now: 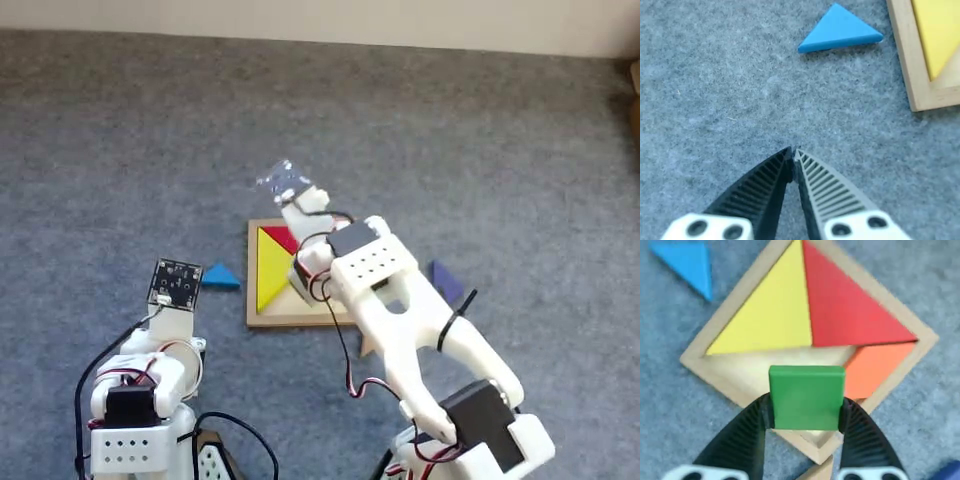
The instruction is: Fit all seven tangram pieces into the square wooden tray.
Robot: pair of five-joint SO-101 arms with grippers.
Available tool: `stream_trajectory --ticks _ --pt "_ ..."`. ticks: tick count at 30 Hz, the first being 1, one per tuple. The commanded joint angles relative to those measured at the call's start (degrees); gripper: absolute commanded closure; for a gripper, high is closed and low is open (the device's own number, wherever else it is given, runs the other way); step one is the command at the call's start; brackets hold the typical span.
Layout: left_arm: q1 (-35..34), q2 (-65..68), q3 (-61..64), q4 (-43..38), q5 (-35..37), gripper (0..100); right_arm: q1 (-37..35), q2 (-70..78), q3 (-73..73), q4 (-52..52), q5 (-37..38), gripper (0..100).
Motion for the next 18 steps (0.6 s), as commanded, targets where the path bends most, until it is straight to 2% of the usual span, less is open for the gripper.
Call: stream_trajectory --ticks 1,13,18 --pt "-0.66 -2.51 1.19 0.26 0.53 96 -2.51 -0.75 1.01 -1.19 4.31 93.6" --pt "-0.66 -2.51 1.19 0.26 0.53 96 -4.79 -0.66 1.89 -1.36 4.84 93.1" --pt "-0.66 -2.42 1.19 0.26 0.53 96 -4.79 2.95 2.07 -5.23 4.84 93.1"
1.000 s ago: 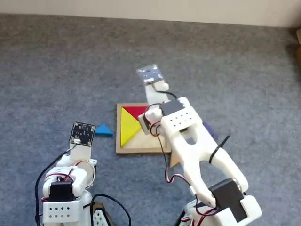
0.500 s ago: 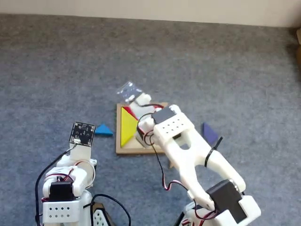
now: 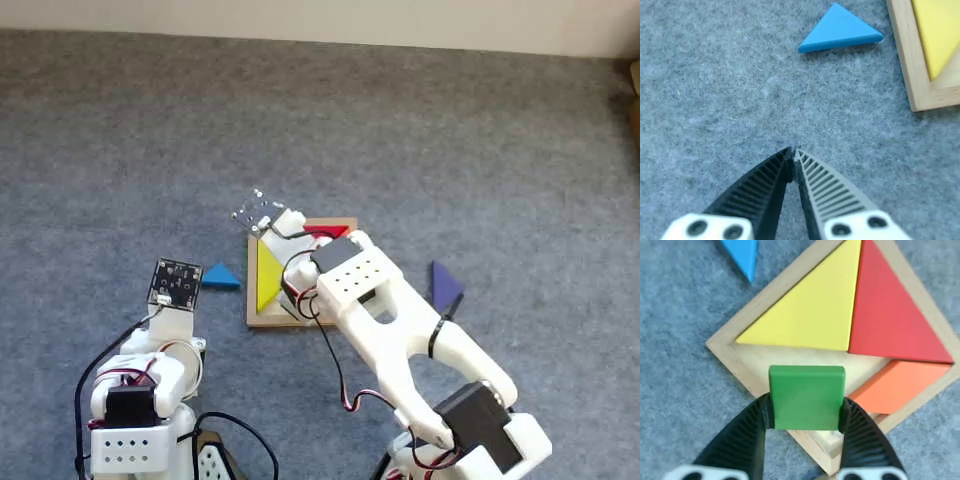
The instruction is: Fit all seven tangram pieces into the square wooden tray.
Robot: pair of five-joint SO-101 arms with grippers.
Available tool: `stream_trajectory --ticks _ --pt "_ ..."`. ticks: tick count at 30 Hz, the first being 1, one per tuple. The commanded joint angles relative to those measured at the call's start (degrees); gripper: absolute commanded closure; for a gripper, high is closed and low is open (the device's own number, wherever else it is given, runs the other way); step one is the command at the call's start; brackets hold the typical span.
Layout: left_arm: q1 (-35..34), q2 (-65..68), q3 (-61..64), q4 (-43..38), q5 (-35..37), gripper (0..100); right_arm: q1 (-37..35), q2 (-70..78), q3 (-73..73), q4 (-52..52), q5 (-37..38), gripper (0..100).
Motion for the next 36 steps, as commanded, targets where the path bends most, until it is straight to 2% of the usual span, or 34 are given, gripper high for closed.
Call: stream_trajectory --ticks 1,6,24,28,31,36 --pt "-0.66 -2.42 1.19 0.26 0.53 96 -0.75 3.82 -0.57 -3.03 0.44 93.1" --pt "-0.66 -2.42 1.19 0.26 0.53 96 -0.48 12.79 -1.71 -3.03 0.35 93.1" --pt "-0.66 -2.42 1.19 0.26 0.53 96 -0.48 10.59 -4.0 1.01 0.35 92.9" --pt "-0.57 -2.42 1.19 0.26 0.53 96 -0.48 10.42 -4.0 1.1 -4.66 85.9" --pt "-0.57 -2.42 1.19 0.26 0.53 96 -0.48 10.42 -4.0 1.1 -5.71 81.2" --pt "-0.57 -2.42 1.19 0.26 0.53 96 -0.57 10.33 -4.09 1.01 -5.71 80.3"
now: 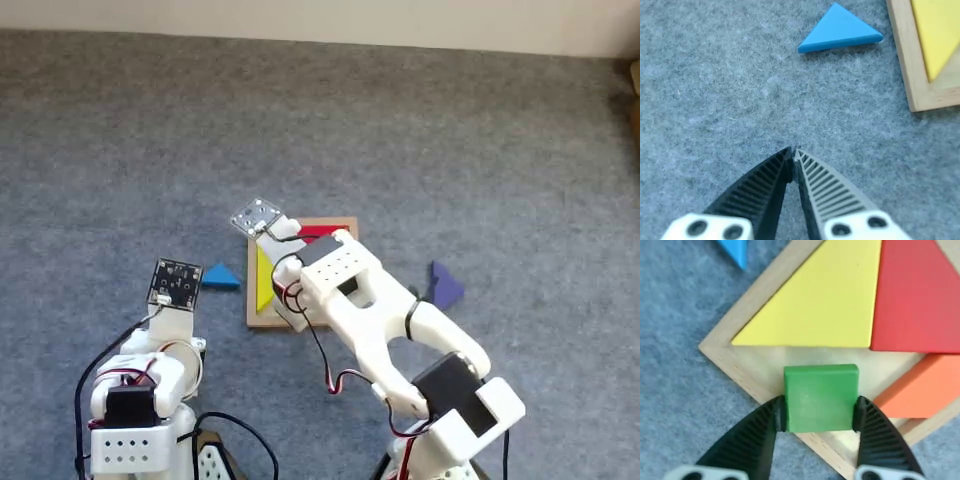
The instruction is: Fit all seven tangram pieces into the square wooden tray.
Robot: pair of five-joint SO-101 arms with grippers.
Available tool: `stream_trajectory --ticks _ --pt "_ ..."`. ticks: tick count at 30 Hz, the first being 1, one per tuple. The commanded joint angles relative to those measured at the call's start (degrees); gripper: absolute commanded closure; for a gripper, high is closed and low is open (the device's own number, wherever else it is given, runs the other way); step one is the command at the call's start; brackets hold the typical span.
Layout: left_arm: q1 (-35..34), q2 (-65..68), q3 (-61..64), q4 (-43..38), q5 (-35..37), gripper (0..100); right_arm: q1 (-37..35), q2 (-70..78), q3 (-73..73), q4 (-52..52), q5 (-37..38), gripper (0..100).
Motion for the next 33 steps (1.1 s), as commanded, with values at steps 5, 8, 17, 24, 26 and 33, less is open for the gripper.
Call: stream_trajectory --ticks 5,8,17,24,26,33 --pt "-0.57 -2.42 1.19 0.26 0.53 96 -0.04 -1.19 -4.26 0.57 -0.79 80.3" --pt "-0.48 -2.42 1.19 0.26 0.53 96 -0.04 -1.19 -5.58 0.57 -0.79 80.3" --pt "-0.48 -2.42 1.19 0.26 0.53 96 -0.31 -1.19 -5.93 0.31 -3.78 80.3" --pt "-0.48 -2.42 1.19 0.26 0.53 96 -0.04 -1.27 -9.8 0.57 -6.42 80.3" --pt "-0.48 -2.42 1.19 0.26 0.53 96 -0.13 -1.27 -10.15 1.8 -6.42 80.3" --pt "-0.57 -2.42 1.19 0.26 0.53 96 -0.4 -4.79 -11.21 7.08 -6.24 80.3"
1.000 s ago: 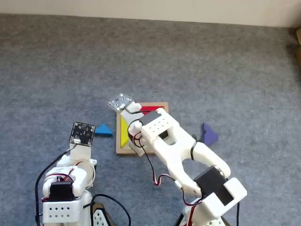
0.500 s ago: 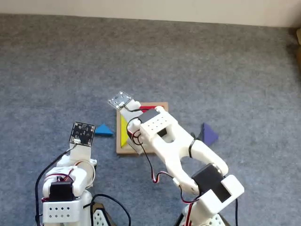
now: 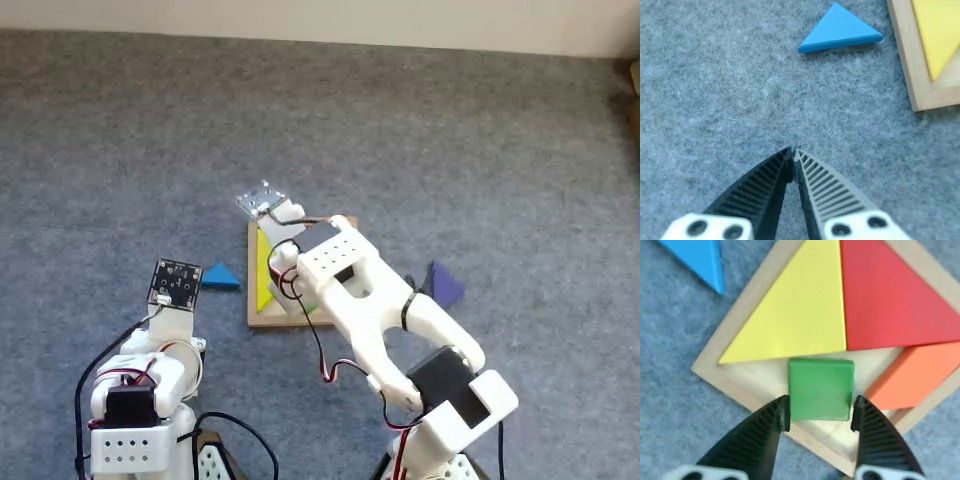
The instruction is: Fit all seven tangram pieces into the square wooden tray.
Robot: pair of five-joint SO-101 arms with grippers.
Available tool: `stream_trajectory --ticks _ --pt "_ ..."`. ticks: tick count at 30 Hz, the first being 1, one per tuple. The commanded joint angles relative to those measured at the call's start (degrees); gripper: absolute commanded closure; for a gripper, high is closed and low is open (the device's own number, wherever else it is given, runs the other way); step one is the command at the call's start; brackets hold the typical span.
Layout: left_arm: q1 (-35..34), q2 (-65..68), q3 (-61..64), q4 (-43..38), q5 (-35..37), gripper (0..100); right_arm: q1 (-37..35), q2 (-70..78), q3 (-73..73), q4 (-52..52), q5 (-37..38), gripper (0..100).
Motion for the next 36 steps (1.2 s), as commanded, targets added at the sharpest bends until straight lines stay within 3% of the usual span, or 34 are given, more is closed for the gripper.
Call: stream_trajectory --ticks 1,6,10,15,25,31,36 --pt "-0.57 -2.42 1.19 0.26 0.53 96 -0.31 -6.73 -4.7 3.12 -0.44 80.3" --pt "-0.57 -2.42 1.19 0.26 0.53 96 1.45 -19.47 -4.35 7.87 -0.79 80.7" --pt "-0.57 -2.42 1.19 0.26 0.53 96 8.48 -29.67 0.04 11.38 -1.23 80.7" --pt "-0.66 -2.42 1.19 0.26 0.53 96 18.33 -35.21 4.35 11.21 -10.46 80.7" --pt "-0.75 -2.42 1.19 0.26 0.53 96 28.53 -19.21 3.91 10.95 -13.71 80.3" --pt "-0.75 -2.33 1.19 0.26 0.53 96 28.0 -7.69 -0.13 10.42 -14.07 80.3" --pt "-0.66 -2.33 1.19 0.18 0.53 96 24.48 -6.46 -0.13 10.51 -14.68 80.3"
